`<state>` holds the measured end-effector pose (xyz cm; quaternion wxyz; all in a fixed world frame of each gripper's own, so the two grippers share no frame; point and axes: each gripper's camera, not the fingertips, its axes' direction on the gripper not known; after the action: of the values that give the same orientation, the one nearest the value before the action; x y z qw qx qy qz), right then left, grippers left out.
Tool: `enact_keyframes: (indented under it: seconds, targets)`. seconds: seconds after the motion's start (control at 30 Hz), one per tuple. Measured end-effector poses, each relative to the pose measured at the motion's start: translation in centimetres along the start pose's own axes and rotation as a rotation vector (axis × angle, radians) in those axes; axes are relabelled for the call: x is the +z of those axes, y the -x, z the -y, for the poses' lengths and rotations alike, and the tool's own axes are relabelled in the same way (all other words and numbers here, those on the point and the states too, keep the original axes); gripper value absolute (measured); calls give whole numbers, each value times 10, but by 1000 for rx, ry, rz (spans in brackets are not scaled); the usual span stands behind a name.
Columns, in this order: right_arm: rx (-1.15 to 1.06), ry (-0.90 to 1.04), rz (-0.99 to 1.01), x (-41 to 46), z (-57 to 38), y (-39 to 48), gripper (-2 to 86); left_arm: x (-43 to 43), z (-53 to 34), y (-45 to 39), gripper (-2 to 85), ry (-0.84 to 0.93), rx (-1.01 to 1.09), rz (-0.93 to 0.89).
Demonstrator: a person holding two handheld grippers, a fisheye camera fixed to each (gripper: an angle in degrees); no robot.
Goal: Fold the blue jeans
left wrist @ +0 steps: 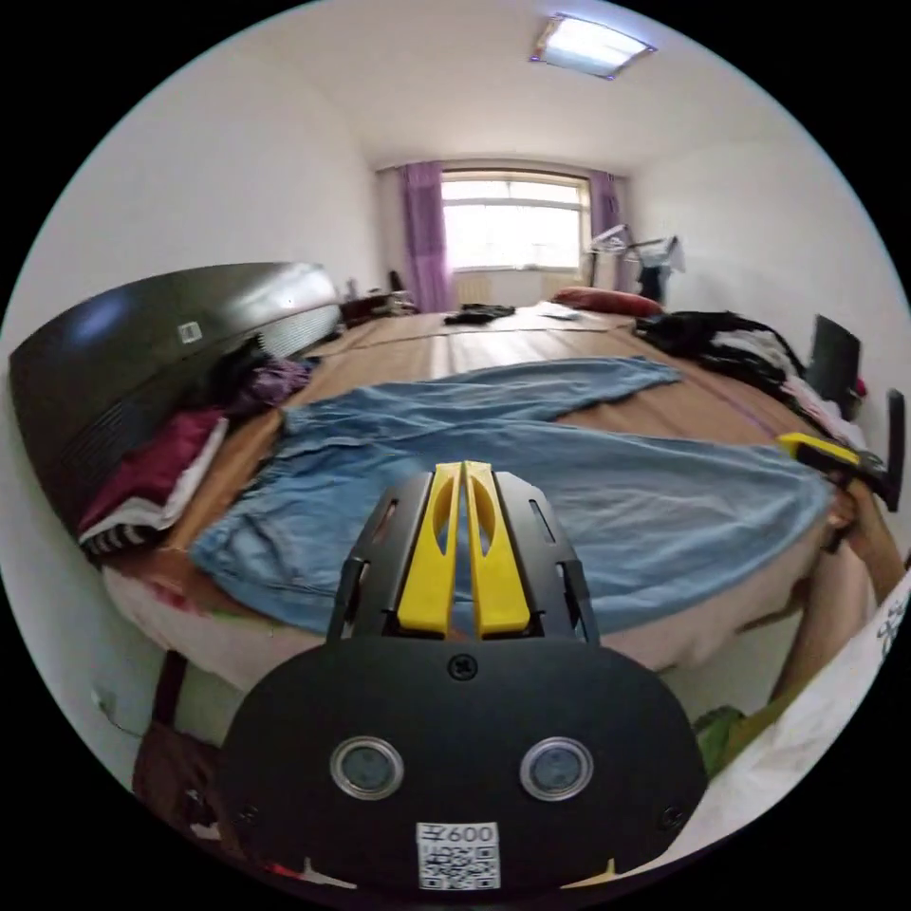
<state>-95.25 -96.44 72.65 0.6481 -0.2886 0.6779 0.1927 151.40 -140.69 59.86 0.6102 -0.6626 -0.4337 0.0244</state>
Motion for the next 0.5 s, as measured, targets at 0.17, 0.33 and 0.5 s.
enact_keyframes:
  seconds: [0.17,0.33,0.5]
  targets:
    - [75,-4,235,30,20,76,-9,1,-5,-72,3,113,-22,-212]
    - [50,113,154,32,23,97,-9,4,-24,-53,2,198,-15,-185]
    - [10,218,75,19,12,103,-9,-17,-51,-6,2,252,-72,-266]
